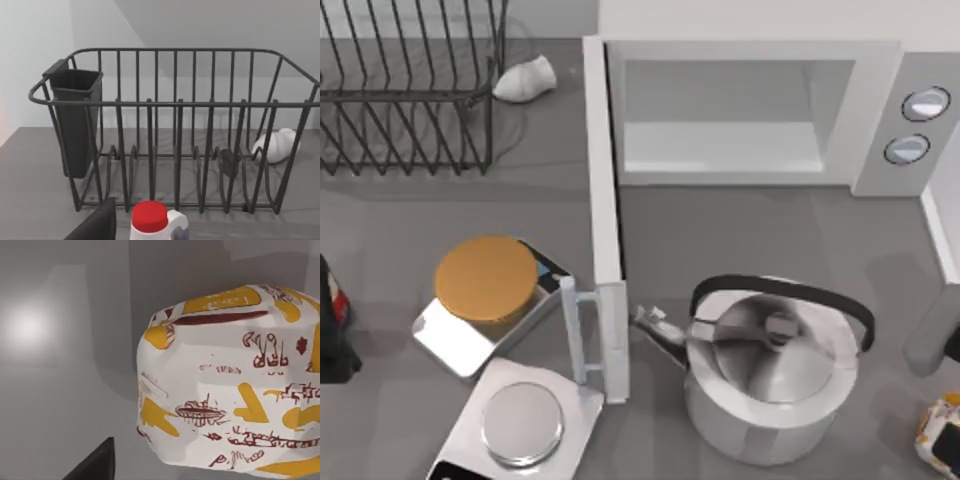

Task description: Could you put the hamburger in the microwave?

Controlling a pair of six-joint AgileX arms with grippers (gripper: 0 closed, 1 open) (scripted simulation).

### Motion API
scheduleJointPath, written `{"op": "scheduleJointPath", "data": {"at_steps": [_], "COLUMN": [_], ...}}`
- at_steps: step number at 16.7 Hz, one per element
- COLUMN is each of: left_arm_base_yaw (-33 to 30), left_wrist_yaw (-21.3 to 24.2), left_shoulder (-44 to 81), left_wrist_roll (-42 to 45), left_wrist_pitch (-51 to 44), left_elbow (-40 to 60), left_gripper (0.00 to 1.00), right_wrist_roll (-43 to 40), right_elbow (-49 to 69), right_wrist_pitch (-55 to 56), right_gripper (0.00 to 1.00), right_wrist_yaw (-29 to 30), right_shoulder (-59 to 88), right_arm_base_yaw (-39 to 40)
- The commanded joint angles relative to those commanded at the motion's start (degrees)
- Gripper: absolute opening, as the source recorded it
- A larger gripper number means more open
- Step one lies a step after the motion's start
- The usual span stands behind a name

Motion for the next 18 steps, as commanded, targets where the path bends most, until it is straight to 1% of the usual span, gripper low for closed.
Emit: {"op": "scheduleJointPath", "data": {"at_steps": [3, 7, 10, 14, 18], "left_arm_base_yaw": [0.00, 0.00, 0.00, 0.00, 0.00], "left_wrist_yaw": [0.00, 0.00, 0.00, 0.00, 0.00], "left_shoulder": [0.00, 0.00, 0.00, 0.00, 0.00], "left_wrist_roll": [0.00, 0.00, 0.00, 0.00, 0.00], "left_wrist_pitch": [0.00, 0.00, 0.00, 0.00, 0.00], "left_elbow": [0.00, 0.00, 0.00, 0.00, 0.00], "left_gripper": [1.00, 1.00, 1.00, 1.00, 1.00], "right_wrist_roll": [-0.79, 1.60, 3.54, 3.72, 3.72], "right_elbow": [-4.56, -6.63, -5.79, -5.66, -5.66], "right_wrist_pitch": [7.96, 16.19, 17.29, 17.24, 17.24], "right_gripper": [1.00, 1.00, 1.00, 1.00, 0.70], "right_wrist_yaw": [0.09, -0.08, -0.11, -0.10, -0.10], "right_shoulder": [3.38, 9.27, 11.27, 11.41, 11.41], "right_arm_base_yaw": [-0.92, 1.41, 3.35, 3.57, 3.57]}}
